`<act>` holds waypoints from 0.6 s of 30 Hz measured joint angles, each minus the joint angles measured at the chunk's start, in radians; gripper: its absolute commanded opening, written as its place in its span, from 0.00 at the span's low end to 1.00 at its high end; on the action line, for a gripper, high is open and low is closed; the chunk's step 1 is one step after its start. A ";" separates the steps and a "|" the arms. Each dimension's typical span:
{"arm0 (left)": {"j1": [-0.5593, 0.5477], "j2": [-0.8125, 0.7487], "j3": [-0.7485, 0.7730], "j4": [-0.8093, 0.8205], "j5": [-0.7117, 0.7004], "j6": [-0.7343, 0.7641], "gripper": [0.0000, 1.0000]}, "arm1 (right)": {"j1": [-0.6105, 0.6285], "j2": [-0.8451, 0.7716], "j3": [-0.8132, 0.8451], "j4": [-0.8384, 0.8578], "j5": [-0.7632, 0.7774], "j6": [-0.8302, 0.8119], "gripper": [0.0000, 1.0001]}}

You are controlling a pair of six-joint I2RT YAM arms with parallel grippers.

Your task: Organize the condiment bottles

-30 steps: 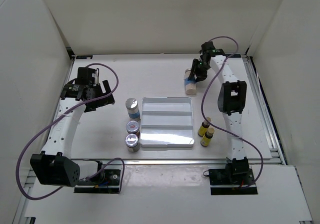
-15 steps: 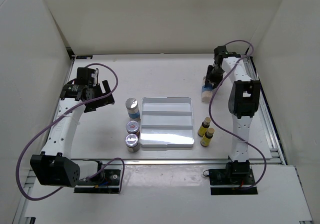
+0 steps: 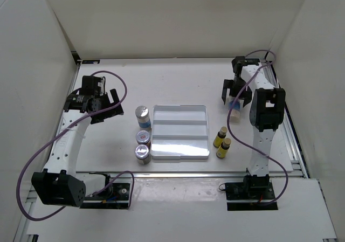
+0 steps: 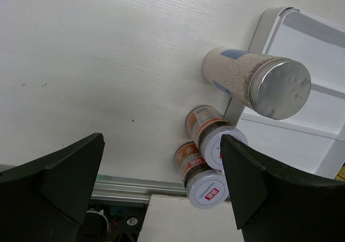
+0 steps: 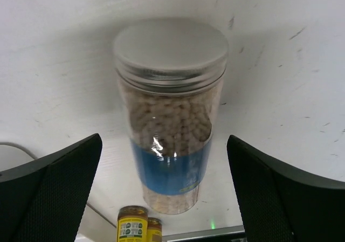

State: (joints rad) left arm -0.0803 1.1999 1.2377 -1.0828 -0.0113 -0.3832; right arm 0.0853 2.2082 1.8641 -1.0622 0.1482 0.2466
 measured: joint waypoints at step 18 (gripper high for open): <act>0.000 -0.006 -0.005 -0.001 0.012 0.006 1.00 | -0.091 0.210 0.280 -0.024 0.005 0.009 0.83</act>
State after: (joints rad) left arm -0.0803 1.1938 1.2331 -1.0836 0.0010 -0.3771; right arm -0.0055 2.4184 2.1437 -1.0859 0.1532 0.2558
